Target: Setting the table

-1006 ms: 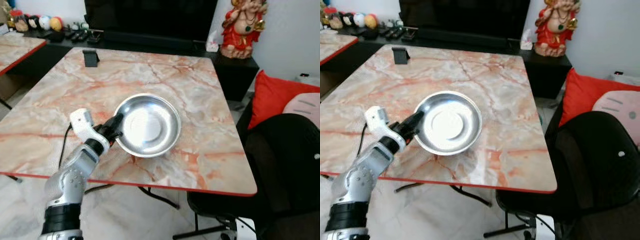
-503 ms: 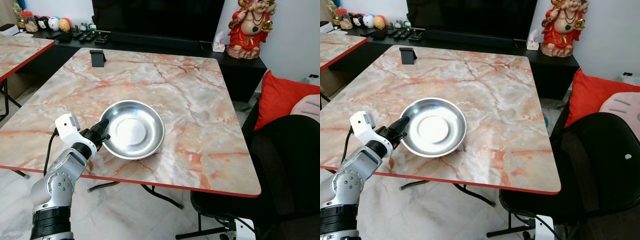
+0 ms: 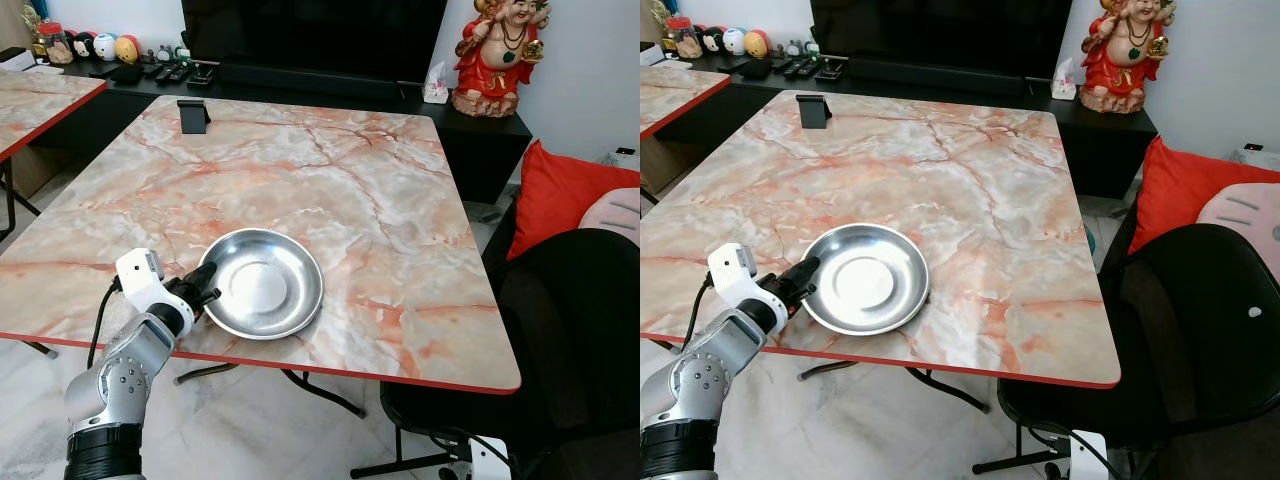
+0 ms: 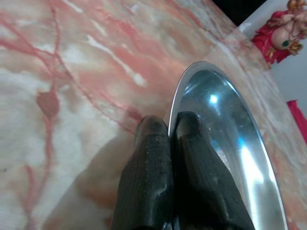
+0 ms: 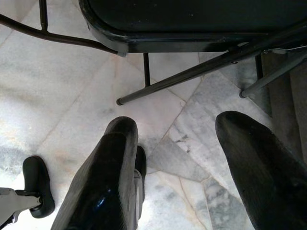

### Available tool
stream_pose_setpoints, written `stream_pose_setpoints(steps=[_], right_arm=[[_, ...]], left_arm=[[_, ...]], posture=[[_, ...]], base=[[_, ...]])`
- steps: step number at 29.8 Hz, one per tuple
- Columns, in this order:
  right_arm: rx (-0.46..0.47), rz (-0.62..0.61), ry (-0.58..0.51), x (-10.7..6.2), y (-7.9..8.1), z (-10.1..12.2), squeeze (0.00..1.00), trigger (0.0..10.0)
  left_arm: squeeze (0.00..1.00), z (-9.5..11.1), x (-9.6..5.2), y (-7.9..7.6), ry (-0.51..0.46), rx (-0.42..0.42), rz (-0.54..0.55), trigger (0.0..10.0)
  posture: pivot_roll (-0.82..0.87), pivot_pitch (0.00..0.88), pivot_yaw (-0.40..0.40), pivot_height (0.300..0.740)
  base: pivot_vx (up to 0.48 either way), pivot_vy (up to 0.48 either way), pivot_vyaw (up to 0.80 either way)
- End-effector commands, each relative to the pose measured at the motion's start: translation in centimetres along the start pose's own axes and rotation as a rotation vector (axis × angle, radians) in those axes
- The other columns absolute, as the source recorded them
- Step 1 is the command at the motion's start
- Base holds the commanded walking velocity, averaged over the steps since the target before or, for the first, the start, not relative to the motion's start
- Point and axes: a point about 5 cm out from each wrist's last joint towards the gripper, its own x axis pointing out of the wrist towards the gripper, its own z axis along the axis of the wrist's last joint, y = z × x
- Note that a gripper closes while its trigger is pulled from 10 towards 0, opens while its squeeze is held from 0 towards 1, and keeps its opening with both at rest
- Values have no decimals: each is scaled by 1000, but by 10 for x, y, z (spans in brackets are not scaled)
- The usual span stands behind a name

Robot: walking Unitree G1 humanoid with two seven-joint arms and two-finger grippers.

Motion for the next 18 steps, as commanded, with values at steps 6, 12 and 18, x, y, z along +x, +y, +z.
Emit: stream_pose_setpoints(steps=[6, 12, 18], right_arm=[[5, 2, 4, -1, -1, -3, 0, 10000], [5, 4, 5, -1, -1, -3, 0, 10000], [4, 7, 6, -1, -1, -2, 0, 10000]], left_arm=[[0, -3, -1, 9, 23, 40, 63, 10000], [0, -7, 0, 11, 58, 75, 86, 10000], [251, -11, 0, 11, 81, 97, 92, 10000]], posture=[[107, 0, -56, 740], [104, 0, -54, 740], [106, 0, -54, 740]], base=[[0, 0, 0], [0, 0, 0], [0, 0, 0]])
